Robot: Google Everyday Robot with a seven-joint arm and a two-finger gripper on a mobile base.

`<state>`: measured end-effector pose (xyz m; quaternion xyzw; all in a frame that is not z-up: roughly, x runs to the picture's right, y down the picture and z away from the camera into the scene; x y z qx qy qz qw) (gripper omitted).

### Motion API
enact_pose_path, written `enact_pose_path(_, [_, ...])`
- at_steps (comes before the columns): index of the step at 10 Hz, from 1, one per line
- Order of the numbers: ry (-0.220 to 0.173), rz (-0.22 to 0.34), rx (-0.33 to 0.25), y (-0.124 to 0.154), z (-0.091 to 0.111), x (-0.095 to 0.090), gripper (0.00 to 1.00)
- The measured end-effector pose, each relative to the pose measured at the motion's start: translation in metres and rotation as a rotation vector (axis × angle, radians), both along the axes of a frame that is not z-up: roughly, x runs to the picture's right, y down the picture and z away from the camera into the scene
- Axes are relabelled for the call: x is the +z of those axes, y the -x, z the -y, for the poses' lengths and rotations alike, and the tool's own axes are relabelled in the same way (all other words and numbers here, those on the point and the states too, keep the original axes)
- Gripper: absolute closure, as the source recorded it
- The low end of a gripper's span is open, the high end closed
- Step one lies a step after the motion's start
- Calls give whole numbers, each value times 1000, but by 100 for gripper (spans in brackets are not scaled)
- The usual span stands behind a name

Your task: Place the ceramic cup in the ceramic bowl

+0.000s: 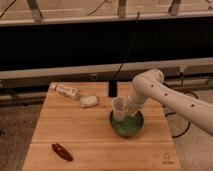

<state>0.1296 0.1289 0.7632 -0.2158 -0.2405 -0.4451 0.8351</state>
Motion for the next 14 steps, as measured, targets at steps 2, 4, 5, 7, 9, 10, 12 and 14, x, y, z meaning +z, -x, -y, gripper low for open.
enact_pose_path(2, [6, 3, 2, 1, -3, 3, 100])
enact_pose_path(4, [10, 2, 7, -5, -5, 3, 99])
enact_pose_path(5, [11, 1, 10, -6, -5, 2, 95])
enact_pose_path(7, [12, 4, 12, -5, -7, 3, 73])
enact_pose_path(9, [14, 4, 18, -9, -5, 2, 53])
enact_pose_path(10, [16, 2, 20, -12, -5, 1, 45])
enact_pose_path(12, [18, 2, 23, -14, -4, 0, 25])
enact_pose_path(14, [20, 1, 27, -17, -2, -2, 20])
